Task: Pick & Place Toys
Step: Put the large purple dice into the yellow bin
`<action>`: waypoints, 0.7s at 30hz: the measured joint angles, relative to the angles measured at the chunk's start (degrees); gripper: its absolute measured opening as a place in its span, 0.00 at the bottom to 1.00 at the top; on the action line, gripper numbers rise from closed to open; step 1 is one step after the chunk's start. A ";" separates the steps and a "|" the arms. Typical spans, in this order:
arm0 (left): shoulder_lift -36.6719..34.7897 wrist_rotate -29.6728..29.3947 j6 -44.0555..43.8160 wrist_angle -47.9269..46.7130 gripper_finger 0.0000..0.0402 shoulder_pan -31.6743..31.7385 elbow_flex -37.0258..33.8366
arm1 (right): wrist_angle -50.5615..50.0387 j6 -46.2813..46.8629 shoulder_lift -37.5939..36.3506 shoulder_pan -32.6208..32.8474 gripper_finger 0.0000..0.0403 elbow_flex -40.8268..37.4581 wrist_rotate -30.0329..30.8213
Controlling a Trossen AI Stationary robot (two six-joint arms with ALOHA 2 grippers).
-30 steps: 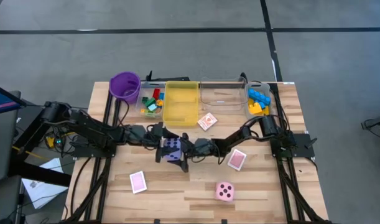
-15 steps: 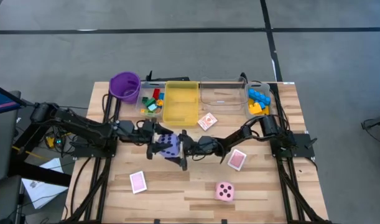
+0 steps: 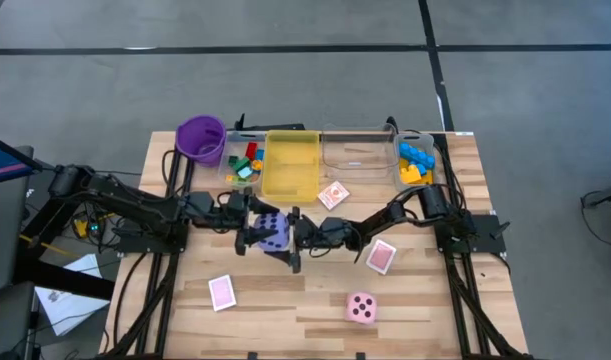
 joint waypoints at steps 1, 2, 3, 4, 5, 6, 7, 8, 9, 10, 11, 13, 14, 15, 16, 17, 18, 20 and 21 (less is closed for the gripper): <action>0.01 0.13 0.61 -0.15 0.75 0.00 0.38 | 0.02 -0.03 -0.03 0.00 0.90 0.00 -0.01; 0.02 0.13 1.12 -0.19 0.75 0.00 0.72 | 0.08 -0.07 -0.07 0.00 0.90 0.04 -0.03; 0.02 0.15 1.91 -0.25 0.75 0.00 1.12 | 0.22 -0.09 -0.09 0.00 0.90 0.11 -0.01; 0.04 0.14 2.49 -0.25 0.75 0.00 1.50 | 0.23 -0.07 -0.15 0.00 0.90 0.11 0.01; 0.05 -0.07 3.33 -0.22 0.75 -0.02 1.88 | 0.24 -0.07 -0.19 -0.02 0.90 0.11 0.03; 0.04 -0.31 4.01 -0.11 0.75 -0.02 2.26 | 0.19 -0.07 -0.20 -0.02 0.90 0.11 0.04; 0.04 -0.59 4.73 -0.04 0.75 -0.02 2.63 | 0.00 -0.09 -0.20 -0.02 0.90 0.11 0.04; 0.04 -0.87 5.34 -0.01 0.75 -0.02 3.02 | -0.07 -0.26 -0.20 -0.04 0.90 0.11 0.04; 0.04 -1.09 5.86 0.11 0.75 -0.02 3.41 | -0.11 -0.29 -0.20 -0.07 0.90 0.11 0.04; 0.04 -1.26 6.58 0.23 0.75 -0.02 3.83 | -0.10 -0.33 -0.20 -0.07 0.90 0.11 0.04; 0.04 -1.28 7.05 0.32 0.75 -0.02 4.26 | -0.19 -0.33 -0.20 -0.04 0.90 0.11 0.02; 0.00 -1.30 7.99 0.36 0.75 -0.02 4.89 | -0.40 -0.44 -0.15 -0.02 0.90 0.11 0.02; 0.00 -1.30 8.39 0.36 0.75 -0.02 5.19 | -0.42 -0.44 -0.14 -0.02 0.90 0.11 0.02; 0.00 -1.32 8.72 0.36 0.75 -0.02 5.46 | -0.42 -0.44 -0.13 -0.02 0.90 0.11 0.02; 0.00 -1.31 9.29 0.38 0.75 -0.02 5.77 | -0.42 -0.44 -0.13 -0.02 0.90 0.11 0.00; 0.00 -1.32 9.70 0.55 0.75 -0.02 6.05 | -0.43 -0.43 -0.13 -0.02 0.90 0.11 -0.01; 0.00 -1.32 9.79 0.59 0.75 -0.02 6.32 | -0.44 -0.43 -0.10 -0.02 0.90 0.10 -0.01; -0.02 -1.34 9.88 0.61 0.75 -0.02 6.77 | -0.44 -0.33 -0.04 -0.02 0.90 0.08 -0.01; -0.06 -1.34 10.30 0.61 0.75 -0.02 6.95 | -0.37 -0.26 -0.02 0.00 0.90 0.04 -0.01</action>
